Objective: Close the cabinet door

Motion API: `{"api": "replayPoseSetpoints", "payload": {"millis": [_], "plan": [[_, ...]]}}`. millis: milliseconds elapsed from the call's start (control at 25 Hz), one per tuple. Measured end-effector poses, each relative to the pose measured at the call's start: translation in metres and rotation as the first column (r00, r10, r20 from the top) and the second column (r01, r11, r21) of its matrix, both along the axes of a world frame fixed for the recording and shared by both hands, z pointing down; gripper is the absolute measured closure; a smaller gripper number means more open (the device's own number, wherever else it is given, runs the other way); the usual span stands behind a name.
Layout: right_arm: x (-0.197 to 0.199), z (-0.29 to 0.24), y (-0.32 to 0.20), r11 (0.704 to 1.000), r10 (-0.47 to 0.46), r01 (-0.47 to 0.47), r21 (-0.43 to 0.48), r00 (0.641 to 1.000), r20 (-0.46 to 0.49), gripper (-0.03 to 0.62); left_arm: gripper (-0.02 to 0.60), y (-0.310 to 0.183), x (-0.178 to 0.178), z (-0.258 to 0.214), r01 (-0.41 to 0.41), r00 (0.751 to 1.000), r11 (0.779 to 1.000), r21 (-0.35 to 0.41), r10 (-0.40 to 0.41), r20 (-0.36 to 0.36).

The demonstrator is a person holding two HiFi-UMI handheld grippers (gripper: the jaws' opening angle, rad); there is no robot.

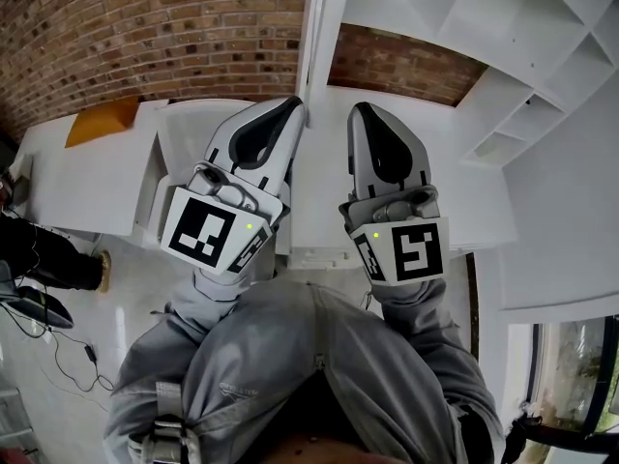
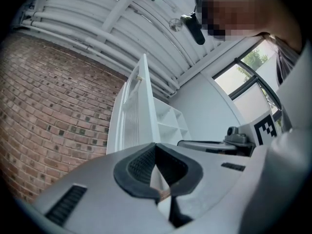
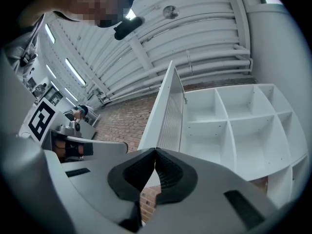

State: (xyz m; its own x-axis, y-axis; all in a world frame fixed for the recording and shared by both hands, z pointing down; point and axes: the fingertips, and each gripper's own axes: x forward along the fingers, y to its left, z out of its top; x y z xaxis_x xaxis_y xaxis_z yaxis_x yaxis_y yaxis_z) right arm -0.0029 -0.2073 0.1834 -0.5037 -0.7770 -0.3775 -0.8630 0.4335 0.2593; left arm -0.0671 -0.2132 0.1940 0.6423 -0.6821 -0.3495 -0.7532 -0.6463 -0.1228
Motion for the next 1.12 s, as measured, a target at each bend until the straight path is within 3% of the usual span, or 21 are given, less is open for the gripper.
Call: {"api": "replayPoseSetpoints", "payload": {"millis": [520,1000,1120], "plan": [[-0.014,-0.051,-0.003,0.998,-0.059,0.06,0.032,0.998,-0.027,0.568,0.577,0.0,-0.005,-0.048,0.027,0.999,0.994,0.104,-0.03,0.027],[-0.029,-0.085,0.003,0.991,-0.098,0.105,0.087,0.992,-0.079,0.563,0.577,0.0,-0.003,-0.074,0.0,0.999,0.989,0.149,-0.006,0.036],[-0.037,-0.085,0.001,0.989,-0.124,0.131,0.068,0.988,-0.094,0.481,0.577,0.0,-0.004,-0.077,0.001,0.999,0.987,0.159,-0.007,0.035]]}}
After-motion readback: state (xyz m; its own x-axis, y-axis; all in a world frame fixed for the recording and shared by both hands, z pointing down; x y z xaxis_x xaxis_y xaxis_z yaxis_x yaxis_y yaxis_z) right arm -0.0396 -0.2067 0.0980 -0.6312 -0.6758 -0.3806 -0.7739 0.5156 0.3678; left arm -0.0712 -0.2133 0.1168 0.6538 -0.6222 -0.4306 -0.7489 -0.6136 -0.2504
